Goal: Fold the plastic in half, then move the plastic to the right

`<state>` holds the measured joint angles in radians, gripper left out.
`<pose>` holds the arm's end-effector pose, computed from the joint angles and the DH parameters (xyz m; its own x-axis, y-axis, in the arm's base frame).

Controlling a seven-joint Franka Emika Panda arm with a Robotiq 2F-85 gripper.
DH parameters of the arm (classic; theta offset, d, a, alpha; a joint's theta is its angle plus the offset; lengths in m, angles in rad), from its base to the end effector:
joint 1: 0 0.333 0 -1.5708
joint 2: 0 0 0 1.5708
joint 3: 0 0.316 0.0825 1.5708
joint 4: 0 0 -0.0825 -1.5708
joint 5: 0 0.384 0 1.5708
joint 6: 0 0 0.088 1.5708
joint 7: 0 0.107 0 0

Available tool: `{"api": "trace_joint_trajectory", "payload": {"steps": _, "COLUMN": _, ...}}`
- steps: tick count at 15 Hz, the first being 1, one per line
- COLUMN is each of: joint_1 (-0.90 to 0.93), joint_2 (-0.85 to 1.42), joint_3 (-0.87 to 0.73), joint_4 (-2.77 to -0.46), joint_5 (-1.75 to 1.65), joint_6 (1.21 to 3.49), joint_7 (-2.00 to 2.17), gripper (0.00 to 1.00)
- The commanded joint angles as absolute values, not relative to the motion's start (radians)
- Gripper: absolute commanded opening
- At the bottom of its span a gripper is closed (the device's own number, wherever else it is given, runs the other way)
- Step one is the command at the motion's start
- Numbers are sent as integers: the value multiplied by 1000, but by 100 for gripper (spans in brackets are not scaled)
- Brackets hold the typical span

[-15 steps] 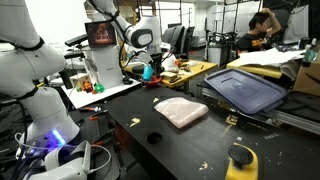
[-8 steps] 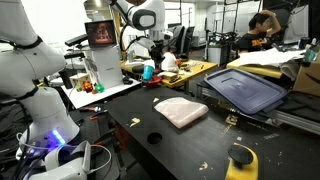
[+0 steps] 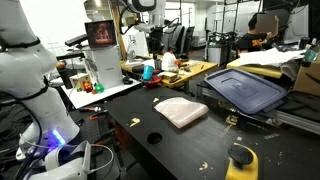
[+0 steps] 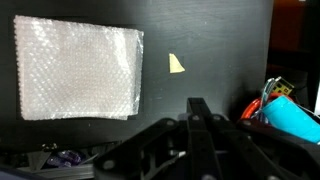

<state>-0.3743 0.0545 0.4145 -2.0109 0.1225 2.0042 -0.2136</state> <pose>0.5572 0.0274 0.4253 0.9793 0.2000 -0.0316 0.1938 -0.9711 -0.1394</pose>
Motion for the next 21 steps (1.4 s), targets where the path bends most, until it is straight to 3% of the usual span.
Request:
{"api": "trace_joint_trajectory", "payload": {"steps": 1, "joint_1": -188, "joint_2": 41, "joint_3": 231, "joint_4": -1973, "joint_5": 85, "joint_6": 1915, "joint_7": -230, "gripper": 0}}
{"api": "trace_joint_trajectory", "payload": {"steps": 6, "joint_1": -65, "joint_2": 30, "joint_3": 123, "joint_4": -1960, "joint_5": 58, "joint_6": 1859, "joint_7": -244, "gripper": 0}}
{"api": "trace_joint_trajectory", "payload": {"steps": 15, "joint_1": 18, "joint_2": -40, "joint_3": 101, "joint_4": -2001, "joint_5": 59, "joint_6": 1762, "joint_7": -248, "gripper": 0}}
{"api": "trace_joint_trajectory", "payload": {"steps": 16, "joint_1": 24, "joint_2": -54, "joint_3": 101, "joint_4": -2026, "joint_5": 82, "joint_6": 1771, "joint_7": -268, "gripper": 26}}
{"api": "trace_joint_trajectory", "payload": {"steps": 18, "joint_1": 42, "joint_2": -93, "joint_3": 106, "joint_4": -2135, "joint_5": 127, "joint_6": 1791, "joint_7": -310, "gripper": 34}}
{"api": "trace_joint_trajectory", "payload": {"steps": 19, "joint_1": 38, "joint_2": -27, "joint_3": 98, "joint_4": -2027, "joint_5": 97, "joint_6": 1783, "joint_7": -264, "gripper": 16}}
{"api": "trace_joint_trajectory", "payload": {"steps": 21, "joint_1": 51, "joint_2": -45, "joint_3": 100, "joint_4": -2087, "joint_5": 106, "joint_6": 1783, "joint_7": -277, "gripper": 32}}
